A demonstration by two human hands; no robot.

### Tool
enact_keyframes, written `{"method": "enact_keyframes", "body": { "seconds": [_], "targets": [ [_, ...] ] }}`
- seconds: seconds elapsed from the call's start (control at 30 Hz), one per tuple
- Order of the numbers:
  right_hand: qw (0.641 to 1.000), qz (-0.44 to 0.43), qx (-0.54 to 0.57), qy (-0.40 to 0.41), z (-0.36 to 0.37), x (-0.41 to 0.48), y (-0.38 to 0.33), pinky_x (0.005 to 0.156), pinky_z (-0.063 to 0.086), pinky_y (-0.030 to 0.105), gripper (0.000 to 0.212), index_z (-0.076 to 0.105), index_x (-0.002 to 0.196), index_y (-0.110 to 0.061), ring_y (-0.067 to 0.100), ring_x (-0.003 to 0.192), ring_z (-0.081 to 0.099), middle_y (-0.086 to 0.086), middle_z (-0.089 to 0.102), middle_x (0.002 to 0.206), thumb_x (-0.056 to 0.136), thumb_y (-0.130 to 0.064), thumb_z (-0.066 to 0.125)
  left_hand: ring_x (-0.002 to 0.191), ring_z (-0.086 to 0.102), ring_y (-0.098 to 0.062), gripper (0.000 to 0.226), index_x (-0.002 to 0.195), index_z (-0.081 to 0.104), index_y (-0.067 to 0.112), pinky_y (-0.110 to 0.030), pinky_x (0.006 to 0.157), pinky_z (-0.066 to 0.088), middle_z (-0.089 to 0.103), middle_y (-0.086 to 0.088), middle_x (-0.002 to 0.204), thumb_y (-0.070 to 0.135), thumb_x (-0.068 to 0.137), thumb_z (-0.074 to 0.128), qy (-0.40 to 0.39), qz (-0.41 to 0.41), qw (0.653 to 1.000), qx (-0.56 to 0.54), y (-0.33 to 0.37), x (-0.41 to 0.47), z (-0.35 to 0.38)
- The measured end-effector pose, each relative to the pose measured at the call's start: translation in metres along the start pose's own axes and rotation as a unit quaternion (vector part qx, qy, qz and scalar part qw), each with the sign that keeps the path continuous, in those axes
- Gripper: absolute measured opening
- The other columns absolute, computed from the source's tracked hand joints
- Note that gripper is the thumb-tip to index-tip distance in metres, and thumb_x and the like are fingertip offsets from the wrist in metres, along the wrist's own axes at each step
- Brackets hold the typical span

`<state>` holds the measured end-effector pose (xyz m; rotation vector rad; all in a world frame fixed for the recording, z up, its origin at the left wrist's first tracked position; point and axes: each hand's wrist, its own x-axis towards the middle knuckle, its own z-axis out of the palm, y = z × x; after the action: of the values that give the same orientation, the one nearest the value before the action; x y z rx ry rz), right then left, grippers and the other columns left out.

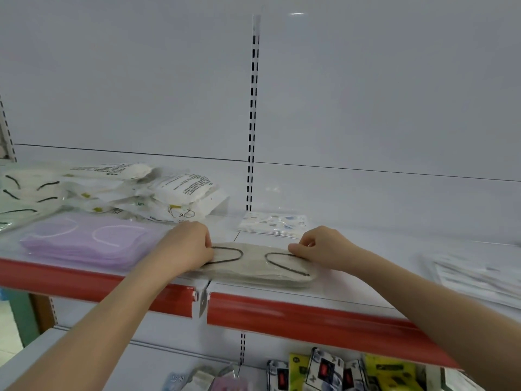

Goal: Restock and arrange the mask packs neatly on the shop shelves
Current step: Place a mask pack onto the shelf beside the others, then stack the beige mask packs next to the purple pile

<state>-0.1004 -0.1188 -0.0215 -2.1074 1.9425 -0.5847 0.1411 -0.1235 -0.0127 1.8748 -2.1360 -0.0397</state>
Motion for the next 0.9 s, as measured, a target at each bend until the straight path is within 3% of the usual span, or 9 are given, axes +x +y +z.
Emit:
{"method": "enact_keyframes", "body": {
  "seconds": [0.1, 0.27, 0.33, 0.43, 0.53, 0.67, 0.9],
  "targets": [
    [0.999, 0.005, 0.035, 0.007, -0.005, -0.001, 0.002, 0.059, 0.036, 0.026, 0.048, 0.061, 0.081, 0.001, 0.016, 0.06, 0.044, 0.002, 0.049, 0.066, 0.094, -0.043, 0.046, 0.09, 0.063, -0.024, 0.023, 0.094, 0.07, 0.004, -0.032, 0.079, 0.05, 0.069, -0.011, 0.098, 0.012, 0.088, 0.049, 0.025, 0.003, 1.0, 0.011, 0.002, 0.0, 0.001],
    [0.997, -0.005, 0.037, 0.07, -0.024, -0.009, 0.011, 0.053, 0.034, 0.024, 0.039, 0.048, 0.065, -0.013, 0.011, 0.059, 0.043, -0.002, 0.05, 0.067, 0.095, -0.039, 0.045, 0.103, 0.057, -0.027, 0.029, 0.105, 0.065, 0.005, -0.038, 0.086, 0.048, 0.06, -0.011, 0.113, 0.024, 0.094, 0.046, 0.133, 0.052, 0.99, -0.02, 0.025, -0.008, -0.002],
    [0.994, -0.016, 0.031, 0.102, -0.036, -0.014, 0.018, 0.055, 0.035, 0.025, 0.036, 0.052, 0.069, -0.012, 0.014, 0.062, 0.044, -0.001, 0.051, 0.07, 0.095, -0.036, 0.046, 0.109, 0.054, -0.024, 0.03, 0.112, 0.062, 0.01, -0.037, 0.09, 0.045, 0.058, -0.008, 0.119, 0.027, 0.095, 0.046, 0.142, 0.094, 0.984, -0.053, 0.047, -0.014, -0.003],
    [0.989, -0.036, 0.005, 0.143, -0.057, -0.024, 0.031, 0.069, 0.045, 0.031, 0.03, 0.062, 0.092, -0.009, 0.021, 0.077, 0.054, 0.002, 0.062, 0.086, 0.094, -0.035, 0.047, 0.11, 0.054, -0.022, 0.03, 0.109, 0.064, 0.012, -0.036, 0.093, 0.043, 0.061, -0.004, 0.117, 0.032, 0.094, 0.047, 0.141, 0.164, 0.973, -0.085, 0.085, -0.022, 0.0],
    [0.984, -0.045, -0.006, 0.171, -0.082, -0.038, 0.053, 0.082, 0.05, 0.037, 0.028, 0.064, 0.097, -0.012, 0.022, 0.09, 0.058, 0.002, 0.065, 0.095, 0.093, -0.035, 0.048, 0.109, 0.055, -0.02, 0.028, 0.103, 0.067, 0.014, -0.036, 0.092, 0.043, 0.062, -0.002, 0.111, 0.032, 0.093, 0.048, 0.129, 0.216, 0.961, -0.115, 0.128, -0.03, 0.012],
    [0.982, -0.025, -0.011, 0.186, -0.117, -0.058, 0.101, 0.083, 0.05, 0.038, 0.027, 0.064, 0.096, -0.012, 0.022, 0.091, 0.059, 0.002, 0.066, 0.094, 0.092, -0.035, 0.05, 0.107, 0.056, -0.017, 0.028, 0.103, 0.067, 0.017, -0.034, 0.092, 0.043, 0.063, 0.002, 0.111, 0.034, 0.093, 0.048, 0.113, 0.26, 0.947, -0.148, 0.19, -0.037, 0.031],
    [0.981, 0.028, -0.031, 0.189, -0.168, -0.094, 0.201, 0.083, 0.05, 0.037, 0.027, 0.064, 0.095, -0.013, 0.022, 0.091, 0.06, 0.001, 0.066, 0.094, 0.092, -0.035, 0.05, 0.111, 0.054, -0.015, 0.032, 0.112, 0.063, 0.019, -0.032, 0.094, 0.042, 0.059, 0.004, 0.119, 0.038, 0.095, 0.045, 0.058, 0.259, 0.951, -0.158, 0.283, -0.048, 0.059]
  ]
}}
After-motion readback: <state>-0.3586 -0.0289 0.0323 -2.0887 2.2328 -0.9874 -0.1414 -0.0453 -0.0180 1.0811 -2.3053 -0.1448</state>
